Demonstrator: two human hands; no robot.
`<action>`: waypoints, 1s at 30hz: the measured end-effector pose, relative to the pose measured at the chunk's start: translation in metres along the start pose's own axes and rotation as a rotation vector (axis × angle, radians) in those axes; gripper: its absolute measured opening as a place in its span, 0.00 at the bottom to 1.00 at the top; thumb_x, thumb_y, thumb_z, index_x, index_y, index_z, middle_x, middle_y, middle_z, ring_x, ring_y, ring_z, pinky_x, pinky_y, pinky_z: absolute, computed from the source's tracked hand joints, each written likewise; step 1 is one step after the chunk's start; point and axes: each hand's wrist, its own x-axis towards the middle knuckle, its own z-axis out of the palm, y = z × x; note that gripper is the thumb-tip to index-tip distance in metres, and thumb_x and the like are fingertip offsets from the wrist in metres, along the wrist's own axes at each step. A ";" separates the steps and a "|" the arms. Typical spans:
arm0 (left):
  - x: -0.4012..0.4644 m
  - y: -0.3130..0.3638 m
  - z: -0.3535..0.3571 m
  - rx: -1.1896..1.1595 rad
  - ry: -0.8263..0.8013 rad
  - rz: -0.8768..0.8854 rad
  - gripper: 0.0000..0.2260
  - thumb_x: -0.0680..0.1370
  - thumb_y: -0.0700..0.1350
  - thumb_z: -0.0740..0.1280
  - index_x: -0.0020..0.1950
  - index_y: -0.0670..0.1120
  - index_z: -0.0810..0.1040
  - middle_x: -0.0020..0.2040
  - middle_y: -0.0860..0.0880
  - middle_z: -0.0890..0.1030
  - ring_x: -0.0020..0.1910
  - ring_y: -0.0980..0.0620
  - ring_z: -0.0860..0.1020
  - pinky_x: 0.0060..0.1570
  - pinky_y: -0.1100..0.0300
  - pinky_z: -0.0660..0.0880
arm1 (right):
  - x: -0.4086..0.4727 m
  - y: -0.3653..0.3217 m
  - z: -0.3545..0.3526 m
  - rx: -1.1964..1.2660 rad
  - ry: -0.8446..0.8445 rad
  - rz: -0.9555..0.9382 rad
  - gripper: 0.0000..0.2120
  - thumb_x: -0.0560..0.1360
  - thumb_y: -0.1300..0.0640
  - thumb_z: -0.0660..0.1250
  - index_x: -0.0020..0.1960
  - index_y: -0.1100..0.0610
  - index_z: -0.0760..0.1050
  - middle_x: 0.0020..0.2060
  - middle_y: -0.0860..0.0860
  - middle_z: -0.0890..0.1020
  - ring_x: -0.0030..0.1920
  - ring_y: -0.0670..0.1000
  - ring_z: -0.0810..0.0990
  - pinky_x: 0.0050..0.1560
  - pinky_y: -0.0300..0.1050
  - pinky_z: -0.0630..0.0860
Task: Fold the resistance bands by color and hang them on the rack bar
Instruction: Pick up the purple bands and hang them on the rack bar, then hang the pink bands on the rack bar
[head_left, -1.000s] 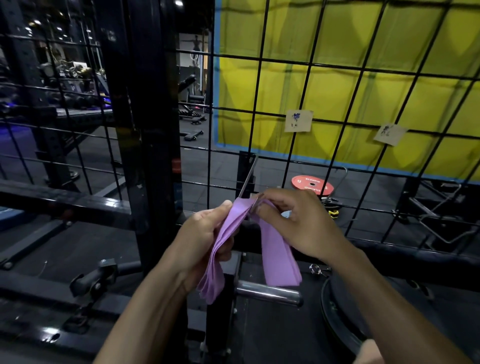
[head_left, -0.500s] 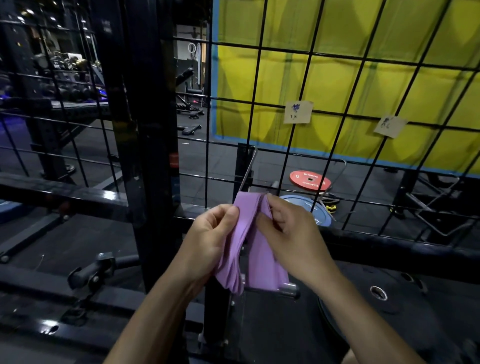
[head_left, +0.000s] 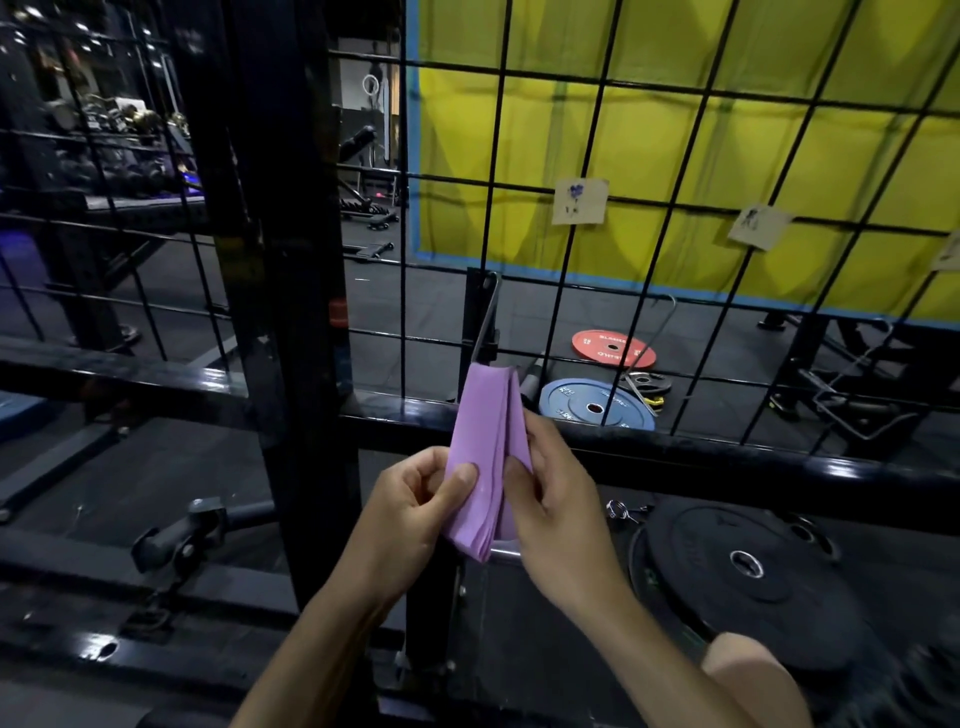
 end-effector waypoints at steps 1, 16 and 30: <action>-0.001 -0.002 0.000 0.007 -0.008 -0.001 0.10 0.80 0.50 0.68 0.53 0.45 0.83 0.45 0.41 0.85 0.43 0.49 0.82 0.45 0.55 0.78 | -0.003 0.001 0.000 -0.005 -0.009 0.000 0.23 0.82 0.64 0.58 0.74 0.47 0.67 0.63 0.39 0.78 0.64 0.43 0.78 0.65 0.49 0.75; -0.032 -0.064 0.083 -0.080 -0.289 -0.323 0.15 0.80 0.47 0.68 0.53 0.33 0.78 0.39 0.40 0.84 0.34 0.48 0.80 0.37 0.59 0.78 | -0.085 0.032 -0.095 -0.213 -0.116 -0.026 0.30 0.85 0.61 0.54 0.81 0.43 0.47 0.79 0.35 0.52 0.74 0.43 0.68 0.72 0.35 0.64; -0.058 -0.036 0.529 0.057 -1.200 -0.171 0.10 0.85 0.39 0.60 0.49 0.38 0.79 0.36 0.46 0.84 0.32 0.52 0.79 0.33 0.64 0.74 | -0.342 0.064 -0.470 -0.531 0.849 0.659 0.08 0.81 0.59 0.65 0.52 0.48 0.80 0.39 0.37 0.85 0.41 0.37 0.82 0.43 0.32 0.74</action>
